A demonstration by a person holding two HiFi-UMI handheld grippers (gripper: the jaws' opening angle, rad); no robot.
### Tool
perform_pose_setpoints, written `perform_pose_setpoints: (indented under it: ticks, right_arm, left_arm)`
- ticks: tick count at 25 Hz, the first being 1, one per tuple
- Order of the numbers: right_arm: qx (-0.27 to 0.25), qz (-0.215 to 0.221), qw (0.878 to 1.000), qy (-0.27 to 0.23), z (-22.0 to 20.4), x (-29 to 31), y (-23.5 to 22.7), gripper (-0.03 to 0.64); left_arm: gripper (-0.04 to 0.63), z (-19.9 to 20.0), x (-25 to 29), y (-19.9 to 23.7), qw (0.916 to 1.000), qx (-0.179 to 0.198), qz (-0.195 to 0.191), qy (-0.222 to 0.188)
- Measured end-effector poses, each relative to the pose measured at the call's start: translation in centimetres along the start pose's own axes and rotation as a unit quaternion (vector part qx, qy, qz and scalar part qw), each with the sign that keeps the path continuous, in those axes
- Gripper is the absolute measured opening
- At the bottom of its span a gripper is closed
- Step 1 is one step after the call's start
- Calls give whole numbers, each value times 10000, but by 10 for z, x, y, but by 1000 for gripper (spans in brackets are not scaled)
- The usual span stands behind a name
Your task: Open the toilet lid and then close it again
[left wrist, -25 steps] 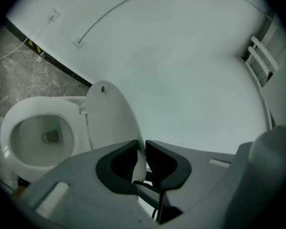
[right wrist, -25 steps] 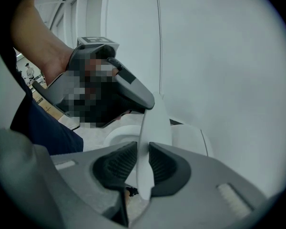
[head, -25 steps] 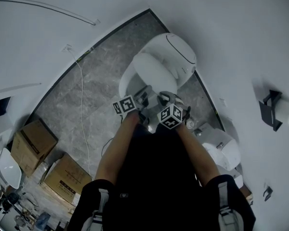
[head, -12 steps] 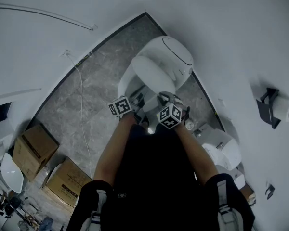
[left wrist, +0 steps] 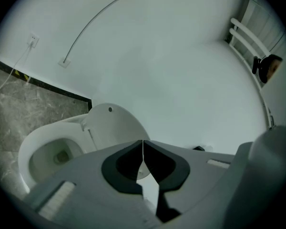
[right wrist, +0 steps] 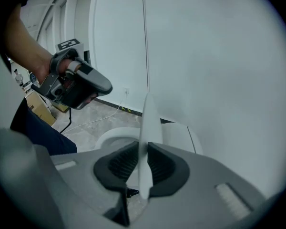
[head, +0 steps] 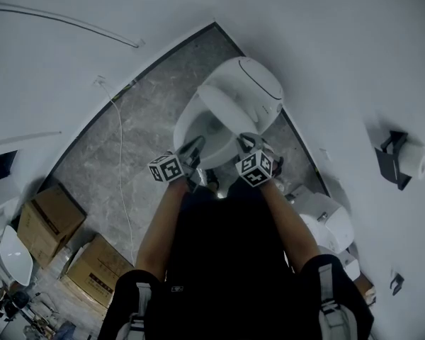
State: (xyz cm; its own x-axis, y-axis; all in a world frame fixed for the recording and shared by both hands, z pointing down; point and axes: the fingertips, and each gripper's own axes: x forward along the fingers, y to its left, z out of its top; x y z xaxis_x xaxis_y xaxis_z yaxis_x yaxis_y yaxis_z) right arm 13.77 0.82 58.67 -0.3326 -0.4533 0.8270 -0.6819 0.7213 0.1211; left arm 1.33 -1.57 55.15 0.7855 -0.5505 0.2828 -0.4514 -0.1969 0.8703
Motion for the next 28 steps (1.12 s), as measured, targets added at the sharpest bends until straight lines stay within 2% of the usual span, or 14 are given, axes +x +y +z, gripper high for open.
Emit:
perform_pose_setpoints:
  ticks: [10,18,28]
  right_arm:
    - [369,-315,9988,53,-4,-5,-36,57]
    - [585,-565,9966,108,-7,-9,-72,44]
    - [810,-878,9926,224,-14,-10,-126,31]
  left_arm:
    - [12,12,-46,6,9994,-96,92,-319]
    - [12,6,-65,8,9996,105,218,-171]
    - [12,1,-79,17,9991,4,358,-224]
